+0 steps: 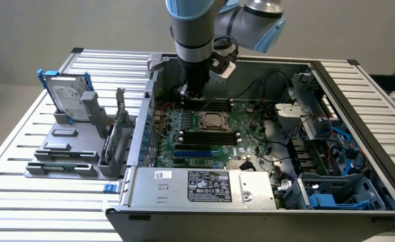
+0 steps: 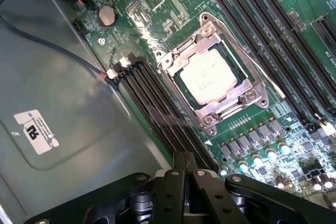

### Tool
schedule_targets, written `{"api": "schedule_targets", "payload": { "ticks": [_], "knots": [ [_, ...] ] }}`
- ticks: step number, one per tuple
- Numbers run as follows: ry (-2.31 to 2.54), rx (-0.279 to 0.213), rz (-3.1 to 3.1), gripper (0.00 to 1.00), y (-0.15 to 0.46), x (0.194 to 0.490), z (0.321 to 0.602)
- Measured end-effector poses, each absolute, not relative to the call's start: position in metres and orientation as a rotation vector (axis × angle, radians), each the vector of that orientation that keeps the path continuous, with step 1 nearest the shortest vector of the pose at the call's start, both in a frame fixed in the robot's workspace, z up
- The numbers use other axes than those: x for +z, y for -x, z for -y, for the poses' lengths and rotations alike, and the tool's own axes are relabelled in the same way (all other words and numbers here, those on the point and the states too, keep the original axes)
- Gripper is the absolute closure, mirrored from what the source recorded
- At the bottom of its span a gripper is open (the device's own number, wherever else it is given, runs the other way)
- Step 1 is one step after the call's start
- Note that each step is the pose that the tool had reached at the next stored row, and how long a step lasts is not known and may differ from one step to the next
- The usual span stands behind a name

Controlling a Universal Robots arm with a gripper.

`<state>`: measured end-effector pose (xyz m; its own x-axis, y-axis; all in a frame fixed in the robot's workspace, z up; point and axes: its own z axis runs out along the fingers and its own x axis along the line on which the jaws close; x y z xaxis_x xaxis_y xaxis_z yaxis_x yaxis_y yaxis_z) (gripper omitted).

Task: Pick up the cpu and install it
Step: 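Install the first cpu locking lever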

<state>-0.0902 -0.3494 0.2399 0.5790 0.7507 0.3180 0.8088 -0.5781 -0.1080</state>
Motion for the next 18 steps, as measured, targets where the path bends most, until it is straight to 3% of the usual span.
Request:
{"api": "schedule_targets", "payload": {
  "ticks": [18],
  "knots": [
    [2.597,-0.357,1.299,0.89,0.088,0.215,0.345]
  ]
}}
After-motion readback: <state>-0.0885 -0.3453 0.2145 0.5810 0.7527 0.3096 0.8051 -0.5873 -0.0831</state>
